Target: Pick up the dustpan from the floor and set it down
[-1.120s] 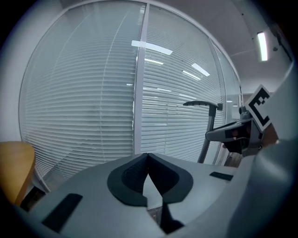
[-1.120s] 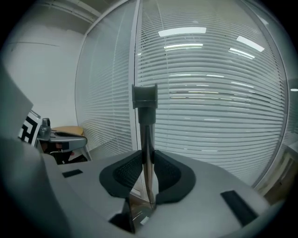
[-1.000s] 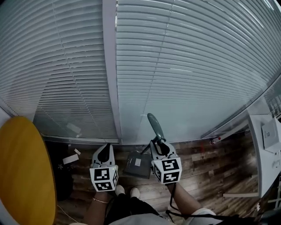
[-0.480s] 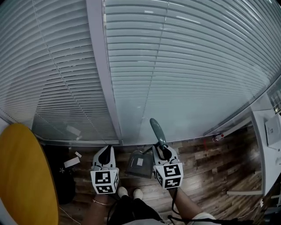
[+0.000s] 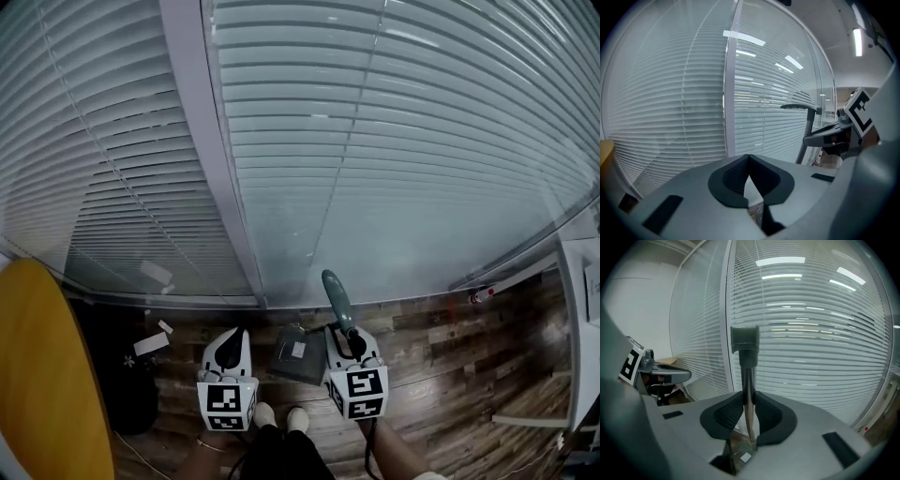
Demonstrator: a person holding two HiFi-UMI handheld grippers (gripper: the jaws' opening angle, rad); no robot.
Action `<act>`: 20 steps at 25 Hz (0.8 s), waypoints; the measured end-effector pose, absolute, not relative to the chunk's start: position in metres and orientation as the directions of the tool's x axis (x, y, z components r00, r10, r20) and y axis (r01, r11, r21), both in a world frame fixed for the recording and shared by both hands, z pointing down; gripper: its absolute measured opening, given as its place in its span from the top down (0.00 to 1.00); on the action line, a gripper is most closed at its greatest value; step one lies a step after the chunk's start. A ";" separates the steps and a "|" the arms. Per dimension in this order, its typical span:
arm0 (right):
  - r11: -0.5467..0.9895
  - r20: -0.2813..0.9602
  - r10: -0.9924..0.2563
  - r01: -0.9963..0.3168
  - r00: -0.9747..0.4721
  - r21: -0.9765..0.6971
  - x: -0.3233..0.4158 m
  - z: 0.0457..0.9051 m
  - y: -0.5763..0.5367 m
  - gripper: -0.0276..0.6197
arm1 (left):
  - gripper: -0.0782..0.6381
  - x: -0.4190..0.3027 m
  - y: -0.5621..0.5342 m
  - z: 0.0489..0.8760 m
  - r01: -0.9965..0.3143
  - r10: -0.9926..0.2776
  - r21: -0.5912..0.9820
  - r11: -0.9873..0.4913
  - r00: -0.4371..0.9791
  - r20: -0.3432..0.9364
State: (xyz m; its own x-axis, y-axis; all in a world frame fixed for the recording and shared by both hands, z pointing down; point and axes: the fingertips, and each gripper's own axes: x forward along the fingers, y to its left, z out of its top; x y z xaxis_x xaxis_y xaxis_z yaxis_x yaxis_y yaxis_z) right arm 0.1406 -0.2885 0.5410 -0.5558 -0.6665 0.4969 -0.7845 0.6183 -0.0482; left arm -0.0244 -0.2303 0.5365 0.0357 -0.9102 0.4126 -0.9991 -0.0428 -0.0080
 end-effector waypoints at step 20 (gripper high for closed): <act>0.611 0.567 -0.646 -0.792 -0.511 -0.018 0.125 0.678 -0.300 0.81 | 0.87 -0.031 -0.221 0.672 -0.998 -0.888 0.038 -0.042 0.055 0.456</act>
State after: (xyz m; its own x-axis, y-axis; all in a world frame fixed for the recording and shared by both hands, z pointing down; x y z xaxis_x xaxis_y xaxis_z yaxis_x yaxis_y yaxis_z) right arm 0.1250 -0.2996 0.6782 -0.5109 -0.6461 0.5670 -0.7917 0.6106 -0.0175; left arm -0.0309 -0.2210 0.6719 0.0546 -0.8883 0.4560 -0.9984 -0.0419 0.0381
